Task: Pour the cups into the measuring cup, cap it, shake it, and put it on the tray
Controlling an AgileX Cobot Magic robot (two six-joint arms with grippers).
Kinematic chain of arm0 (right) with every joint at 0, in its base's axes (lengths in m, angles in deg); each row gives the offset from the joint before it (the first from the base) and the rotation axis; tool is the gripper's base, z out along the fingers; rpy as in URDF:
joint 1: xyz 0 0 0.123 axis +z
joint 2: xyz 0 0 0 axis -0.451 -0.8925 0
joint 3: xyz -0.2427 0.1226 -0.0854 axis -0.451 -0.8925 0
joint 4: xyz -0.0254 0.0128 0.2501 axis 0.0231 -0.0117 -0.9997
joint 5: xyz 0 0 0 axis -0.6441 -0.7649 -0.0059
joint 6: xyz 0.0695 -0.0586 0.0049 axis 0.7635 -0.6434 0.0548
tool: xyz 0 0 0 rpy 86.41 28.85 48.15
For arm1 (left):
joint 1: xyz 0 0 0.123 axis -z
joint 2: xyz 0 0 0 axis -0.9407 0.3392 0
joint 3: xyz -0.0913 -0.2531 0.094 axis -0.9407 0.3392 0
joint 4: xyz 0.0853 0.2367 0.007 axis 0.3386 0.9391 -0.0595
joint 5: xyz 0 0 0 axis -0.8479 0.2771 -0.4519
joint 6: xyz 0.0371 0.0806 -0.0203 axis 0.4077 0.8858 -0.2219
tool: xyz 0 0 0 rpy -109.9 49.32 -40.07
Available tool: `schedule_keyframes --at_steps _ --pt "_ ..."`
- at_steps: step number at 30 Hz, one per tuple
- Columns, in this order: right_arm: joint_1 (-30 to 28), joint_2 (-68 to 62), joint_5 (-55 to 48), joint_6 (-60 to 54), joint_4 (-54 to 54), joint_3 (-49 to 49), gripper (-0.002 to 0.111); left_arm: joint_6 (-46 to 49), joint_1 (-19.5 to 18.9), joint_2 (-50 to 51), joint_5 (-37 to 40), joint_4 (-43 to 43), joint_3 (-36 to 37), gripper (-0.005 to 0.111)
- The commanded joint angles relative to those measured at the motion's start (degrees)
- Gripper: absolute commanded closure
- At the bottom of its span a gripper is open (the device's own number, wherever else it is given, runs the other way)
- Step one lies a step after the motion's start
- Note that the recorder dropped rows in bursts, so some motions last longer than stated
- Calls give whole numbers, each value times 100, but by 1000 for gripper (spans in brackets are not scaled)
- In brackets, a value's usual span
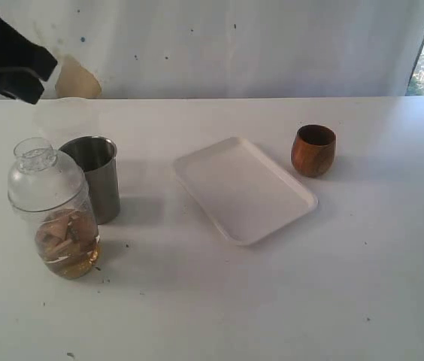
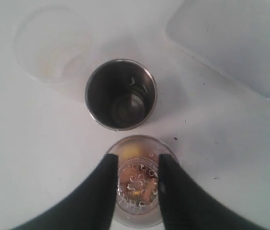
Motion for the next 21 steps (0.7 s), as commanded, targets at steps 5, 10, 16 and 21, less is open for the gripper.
schedule_keyframes --at_steps 5,10,16,21 --pt "-44 26 4 17 51 -41 108 -101 29 -1035 -854 -389 404 13" --pt "-44 26 4 17 51 -41 108 -188 29 -1854 -2007 -792 1180 1" --pt "-44 26 4 17 51 -41 108 28 29 -2876 -3928 -1628 3047 2" --pt "-44 26 4 17 51 -41 108 113 29 -3255 -5551 -1785 4634 2"
